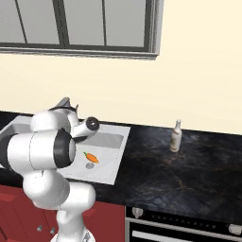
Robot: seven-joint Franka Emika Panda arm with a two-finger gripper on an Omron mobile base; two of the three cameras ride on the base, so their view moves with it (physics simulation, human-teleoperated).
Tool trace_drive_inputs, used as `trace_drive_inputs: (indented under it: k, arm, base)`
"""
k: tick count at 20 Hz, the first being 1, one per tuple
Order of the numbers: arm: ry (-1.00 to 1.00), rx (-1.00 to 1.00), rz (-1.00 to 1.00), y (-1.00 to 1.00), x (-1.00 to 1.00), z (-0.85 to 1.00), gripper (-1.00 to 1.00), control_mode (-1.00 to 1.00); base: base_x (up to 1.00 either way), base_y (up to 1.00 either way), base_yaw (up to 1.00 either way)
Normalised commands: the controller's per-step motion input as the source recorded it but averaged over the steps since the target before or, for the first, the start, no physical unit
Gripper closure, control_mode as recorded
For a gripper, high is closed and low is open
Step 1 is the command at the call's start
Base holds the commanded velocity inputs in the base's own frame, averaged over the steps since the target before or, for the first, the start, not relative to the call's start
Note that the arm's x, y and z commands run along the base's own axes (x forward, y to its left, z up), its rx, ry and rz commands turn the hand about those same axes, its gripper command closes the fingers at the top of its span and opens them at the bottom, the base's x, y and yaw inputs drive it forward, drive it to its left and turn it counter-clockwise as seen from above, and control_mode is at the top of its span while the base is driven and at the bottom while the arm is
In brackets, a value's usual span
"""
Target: Turn on the sink faucet. Then move the carrot from the counter to the sink. Turn off the sink. Move the vegetable from the sink to the pot next to the stove. Finally move the pot to the front right burner.
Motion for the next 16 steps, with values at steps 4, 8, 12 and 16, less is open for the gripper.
trace_drive_inputs:
  k: [4,8,12,16]
  arm:
    - [-0.05,0.16,0.08,0.00,0.00,0.56,-1.00,-1.00]
    - [-0.01,0.17,0.06,-0.06,-0.01,0.11,-1.00,-1.00]
    - [-0.14,0.04,0.01,-0.10,0.00,0.44,-1.00,-1.00]
    - [-0.12,0.01,0.00,-0.04,0.01,0.28,-1.00,-1.00]
  base:
    - [0.00,0.00,0.00]
    - [0.00,0.00,0.00]
    - [0.00,0.00,0.00]
    - [0.00,0.00,0.00]
